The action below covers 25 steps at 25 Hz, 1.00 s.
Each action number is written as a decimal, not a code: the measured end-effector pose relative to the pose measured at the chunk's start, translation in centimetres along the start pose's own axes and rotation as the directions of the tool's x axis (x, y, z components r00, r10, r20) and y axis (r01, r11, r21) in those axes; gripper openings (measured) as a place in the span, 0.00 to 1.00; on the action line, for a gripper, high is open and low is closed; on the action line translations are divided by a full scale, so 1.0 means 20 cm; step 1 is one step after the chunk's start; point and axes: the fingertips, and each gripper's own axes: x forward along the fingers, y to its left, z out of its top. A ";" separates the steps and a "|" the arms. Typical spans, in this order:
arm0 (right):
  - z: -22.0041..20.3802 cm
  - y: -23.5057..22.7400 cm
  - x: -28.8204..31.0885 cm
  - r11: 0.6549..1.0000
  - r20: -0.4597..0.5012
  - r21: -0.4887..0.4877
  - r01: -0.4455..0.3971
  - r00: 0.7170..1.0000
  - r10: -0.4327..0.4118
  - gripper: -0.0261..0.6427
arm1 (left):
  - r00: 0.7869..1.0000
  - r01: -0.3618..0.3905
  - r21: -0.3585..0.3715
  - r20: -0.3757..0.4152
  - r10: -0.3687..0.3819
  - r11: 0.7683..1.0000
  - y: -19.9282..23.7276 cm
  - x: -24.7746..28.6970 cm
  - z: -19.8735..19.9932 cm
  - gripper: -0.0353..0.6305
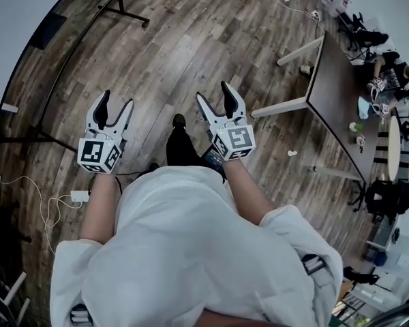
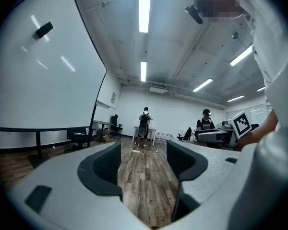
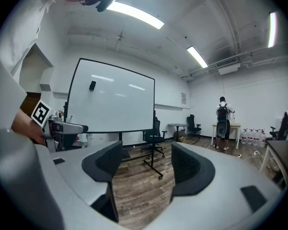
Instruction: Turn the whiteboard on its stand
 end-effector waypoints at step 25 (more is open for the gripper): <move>0.10 -1.23 1.40 0.977 0.043 0.042 -0.211 0.977 0.209 0.51 | 0.981 -0.192 0.015 0.042 0.191 0.981 0.46 1.64 0.27 0.48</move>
